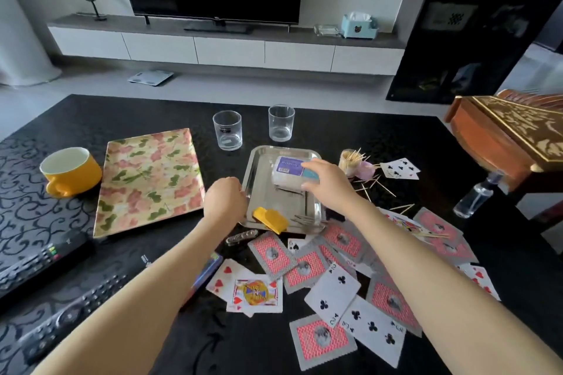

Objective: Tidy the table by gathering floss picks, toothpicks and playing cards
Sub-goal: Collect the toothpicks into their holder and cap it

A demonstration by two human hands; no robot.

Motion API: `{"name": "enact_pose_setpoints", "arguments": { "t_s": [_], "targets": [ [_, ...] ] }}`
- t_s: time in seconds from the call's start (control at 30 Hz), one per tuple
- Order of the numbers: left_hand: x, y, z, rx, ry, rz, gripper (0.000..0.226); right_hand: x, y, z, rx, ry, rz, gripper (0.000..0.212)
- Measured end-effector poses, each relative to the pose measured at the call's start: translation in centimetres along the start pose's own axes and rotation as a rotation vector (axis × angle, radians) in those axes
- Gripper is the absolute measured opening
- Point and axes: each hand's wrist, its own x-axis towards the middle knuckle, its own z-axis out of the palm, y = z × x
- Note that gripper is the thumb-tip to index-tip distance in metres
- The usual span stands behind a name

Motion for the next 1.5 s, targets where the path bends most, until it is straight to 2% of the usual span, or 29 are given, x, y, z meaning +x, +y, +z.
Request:
{"name": "enact_pose_setpoints", "arguments": {
  "t_s": [0.1, 0.27, 0.43, 0.53, 0.67, 0.73, 0.83, 0.9, 1.0, 1.03, 1.1, 1.17, 1.23, 1.3, 1.37, 1.5],
  "targets": [
    [3.8, 0.3, 1.2, 0.002, -0.07, -0.07, 0.011, 4.5, 0.7, 1.3, -0.01, -0.006, 0.037, 0.053],
    [7.0, 0.3, 2.7, -0.015, -0.066, -0.078, 0.015, 9.4, 1.9, 2.9, -0.043, -0.019, 0.03, 0.049],
    [8.0, -0.2, 3.8, 0.032, -0.011, -0.055, 0.012, 11.6, 2.5, 5.2, 0.011, -0.069, 0.01, 0.046],
    [8.3, -0.2, 4.0, 0.025, 0.001, -0.045, 0.011, 12.1, 2.5, 6.5, 0.066, -0.036, 0.023, 0.047],
    [8.3, 0.0, 3.4, 0.074, -0.021, -0.041, 0.011, 11.7, 2.5, 6.2, -0.016, -0.05, -0.013, 0.056],
    [8.3, 0.4, 2.9, 0.105, -0.001, -0.028, 0.012, 10.5, 2.4, 5.2, -0.018, 0.069, -0.027, 0.055],
    [7.9, 1.3, 1.9, 0.104, 0.042, 0.018, 0.017, 6.9, 3.1, 3.1, 0.024, 0.395, -0.056, 0.035],
    [7.2, 2.1, 1.6, 0.053, 0.042, 0.074, 0.022, 3.9, 4.6, 1.5, -0.035, 0.588, -0.061, 0.025],
    [5.6, 3.4, 1.7, -0.032, 0.032, 0.188, 0.024, 0.9, 7.6, -0.8, -0.105, 0.733, 0.129, 0.025],
    [5.1, 3.8, 1.7, -0.051, 0.027, 0.223, 0.023, 0.5, 8.4, -1.4, -0.089, 0.729, 0.228, 0.035],
    [4.2, 4.6, 1.9, -0.09, 0.028, 0.283, 0.02, 0.9, 9.6, -2.0, 0.01, 0.619, 0.352, 0.066],
    [3.5, 5.6, 2.1, -0.124, 0.047, 0.331, 0.019, 2.2, 9.8, -2.2, 0.126, 0.457, 0.35, 0.089],
    [3.0, 6.5, 2.1, -0.158, 0.058, 0.344, 0.018, 4.0, 9.7, -1.7, 0.177, 0.341, 0.353, 0.098],
    [2.6, 7.3, 2.4, -0.201, 0.053, 0.346, 0.018, 5.4, 9.7, -1.0, 0.157, 0.299, 0.375, 0.092],
    [2.3, 8.0, 2.7, -0.243, 0.024, 0.334, 0.022, 6.0, 9.5, -0.8, 0.118, 0.305, 0.392, 0.076],
    [1.9, 9.5, 3.3, -0.285, -0.047, 0.339, 0.042, 3.9, 7.6, -2.4, 0.175, 0.348, 0.31, 0.061]
  ]
}}
